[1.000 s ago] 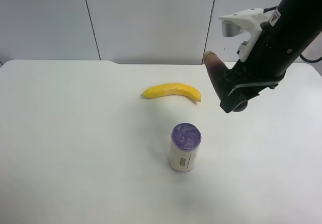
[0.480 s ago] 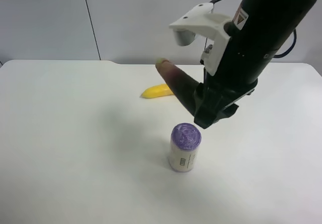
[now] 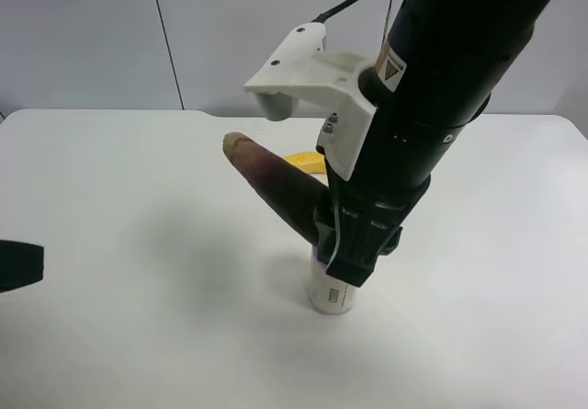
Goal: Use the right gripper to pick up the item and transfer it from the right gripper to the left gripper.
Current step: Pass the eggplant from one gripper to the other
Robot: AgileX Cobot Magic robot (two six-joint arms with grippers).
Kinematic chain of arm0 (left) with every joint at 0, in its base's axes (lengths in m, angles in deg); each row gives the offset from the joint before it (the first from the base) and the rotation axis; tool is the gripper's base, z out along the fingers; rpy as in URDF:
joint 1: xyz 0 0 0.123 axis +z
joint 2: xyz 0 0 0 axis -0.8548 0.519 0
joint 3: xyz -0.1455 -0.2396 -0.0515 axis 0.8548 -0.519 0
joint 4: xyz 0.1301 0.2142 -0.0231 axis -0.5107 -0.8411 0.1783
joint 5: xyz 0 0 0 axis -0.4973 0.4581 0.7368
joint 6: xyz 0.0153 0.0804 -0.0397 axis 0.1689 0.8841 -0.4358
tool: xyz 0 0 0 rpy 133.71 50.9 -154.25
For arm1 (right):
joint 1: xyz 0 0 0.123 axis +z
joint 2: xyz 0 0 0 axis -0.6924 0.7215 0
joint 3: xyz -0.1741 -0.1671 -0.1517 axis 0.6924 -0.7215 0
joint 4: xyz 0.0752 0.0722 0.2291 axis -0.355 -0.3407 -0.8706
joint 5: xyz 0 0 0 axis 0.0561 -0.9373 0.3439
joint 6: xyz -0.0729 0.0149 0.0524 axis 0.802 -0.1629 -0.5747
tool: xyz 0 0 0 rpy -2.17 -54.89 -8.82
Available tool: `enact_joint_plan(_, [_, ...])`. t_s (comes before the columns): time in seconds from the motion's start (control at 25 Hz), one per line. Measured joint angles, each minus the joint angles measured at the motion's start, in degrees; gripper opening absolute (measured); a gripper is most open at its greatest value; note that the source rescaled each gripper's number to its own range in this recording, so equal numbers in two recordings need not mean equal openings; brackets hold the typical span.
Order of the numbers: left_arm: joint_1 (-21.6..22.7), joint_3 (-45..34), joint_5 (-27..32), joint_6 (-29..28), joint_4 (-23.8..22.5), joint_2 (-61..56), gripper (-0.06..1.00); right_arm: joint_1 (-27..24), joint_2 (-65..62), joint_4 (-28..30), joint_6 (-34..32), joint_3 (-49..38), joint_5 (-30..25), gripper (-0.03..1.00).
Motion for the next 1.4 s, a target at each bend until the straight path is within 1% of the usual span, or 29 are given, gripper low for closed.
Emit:
enact_joint_plan(0.12, [0.00,0.00,-1.73,2.45,7.04,4.69,1.00,1.71,0.00,0.06,0.28,0.00,0.39,0.01])
enact_joint_plan(0.32, [0.00,0.00,-3.76,8.85,17.82,12.61,1.00,4.25,0.00,0.01,0.99,0.00,2.56,0.01])
enact_joint_plan(0.52, [0.00,0.00,-4.58,15.81,28.13,18.82,1.00,4.44,0.00,0.01,1.11,0.00,3.07,0.01])
enact_joint_plan(0.64, [0.00,0.00,-5.10,19.29,32.94,21.79,1.00,4.44,0.00,-0.05,1.11,0.00,3.61,0.01])
enact_joint_plan(0.76, [0.00,0.00,-5.49,21.85,36.28,24.17,1.00,4.44,0.00,-0.05,1.11,0.00,4.84,0.01])
enact_joint_plan(1.0, [0.00,0.04,-5.87,25.32,39.33,27.66,1.00,4.44,0.00,-2.41,1.40,0.00,7.48,0.01])
enact_joint_plan(1.24, [0.00,0.06,-6.23,30.21,47.41,28.80,1.00,4.44,0.00,-4.64,1.86,0.00,9.82,0.01])
enact_joint_plan(1.32, [0.00,0.06,-6.49,31.28,49.04,28.80,1.00,4.44,0.00,-4.99,1.91,0.00,10.67,0.01])
enact_joint_plan(1.4, [0.00,0.06,-6.77,31.64,49.68,28.80,1.00,4.44,0.00,-4.99,1.91,0.00,11.47,0.01])
